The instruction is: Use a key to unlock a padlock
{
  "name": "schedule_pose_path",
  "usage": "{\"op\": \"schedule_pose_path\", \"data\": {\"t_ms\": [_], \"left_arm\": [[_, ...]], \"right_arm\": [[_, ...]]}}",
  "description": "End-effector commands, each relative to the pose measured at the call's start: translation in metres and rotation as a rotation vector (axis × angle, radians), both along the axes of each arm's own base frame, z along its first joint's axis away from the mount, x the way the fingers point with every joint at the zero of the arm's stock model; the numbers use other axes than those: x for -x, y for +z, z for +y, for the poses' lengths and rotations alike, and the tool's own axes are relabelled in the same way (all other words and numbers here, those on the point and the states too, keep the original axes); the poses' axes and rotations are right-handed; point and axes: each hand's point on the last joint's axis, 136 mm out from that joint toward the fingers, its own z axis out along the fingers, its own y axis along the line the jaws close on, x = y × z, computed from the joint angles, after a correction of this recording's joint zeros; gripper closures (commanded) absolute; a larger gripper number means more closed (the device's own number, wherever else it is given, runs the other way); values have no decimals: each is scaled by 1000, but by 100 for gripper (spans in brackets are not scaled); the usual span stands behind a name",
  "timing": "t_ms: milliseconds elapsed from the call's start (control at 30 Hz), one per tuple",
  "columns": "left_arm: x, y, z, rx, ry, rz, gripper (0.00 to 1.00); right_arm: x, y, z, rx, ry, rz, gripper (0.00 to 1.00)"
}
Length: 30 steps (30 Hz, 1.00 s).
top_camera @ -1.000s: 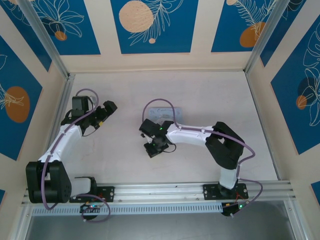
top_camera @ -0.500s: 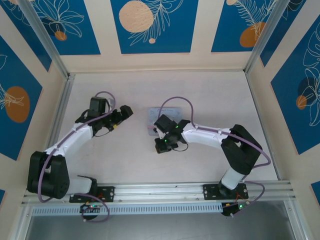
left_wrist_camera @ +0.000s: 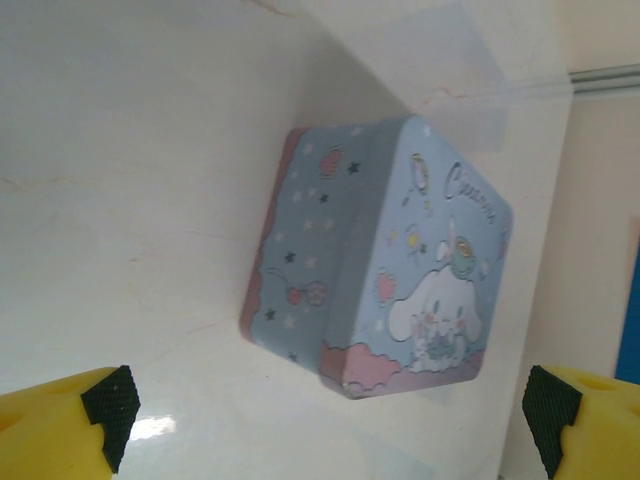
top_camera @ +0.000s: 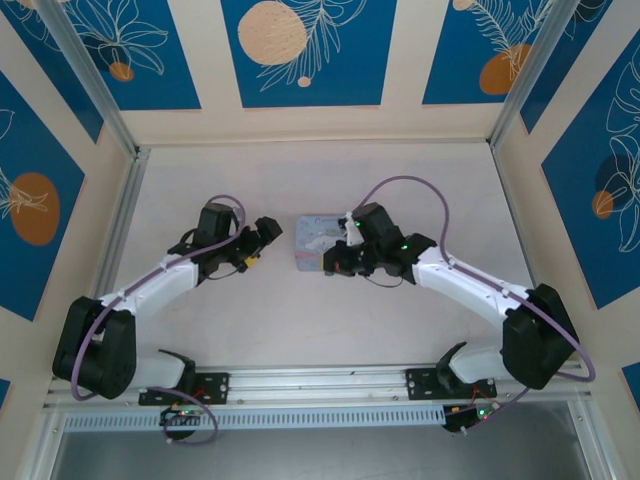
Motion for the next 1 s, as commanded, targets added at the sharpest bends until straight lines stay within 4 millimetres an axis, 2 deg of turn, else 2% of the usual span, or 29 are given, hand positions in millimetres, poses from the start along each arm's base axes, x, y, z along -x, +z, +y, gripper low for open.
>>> {"op": "schedule_pose_path", "data": {"t_ms": [0, 100, 333, 533, 733, 967], "left_arm": [[-11, 29, -14, 114, 58, -45, 0], [-18, 45, -26, 142, 33, -69, 0], [-24, 53, -27, 79, 6, -95, 0], [-23, 44, -37, 85, -49, -77, 0], [-18, 35, -51, 86, -133, -31, 0], [-5, 26, -77, 130, -211, 34, 11]], "right_arm": [[-19, 29, 1, -196, -107, 43, 100], [-32, 46, 4, -275, -96, 34, 100], [-41, 41, -16, -97, -78, -11, 100], [-26, 41, -9, -121, 96, -58, 100], [-3, 27, 5, -47, 268, -130, 100], [4, 8, 14, 73, 373, -220, 100]]}}
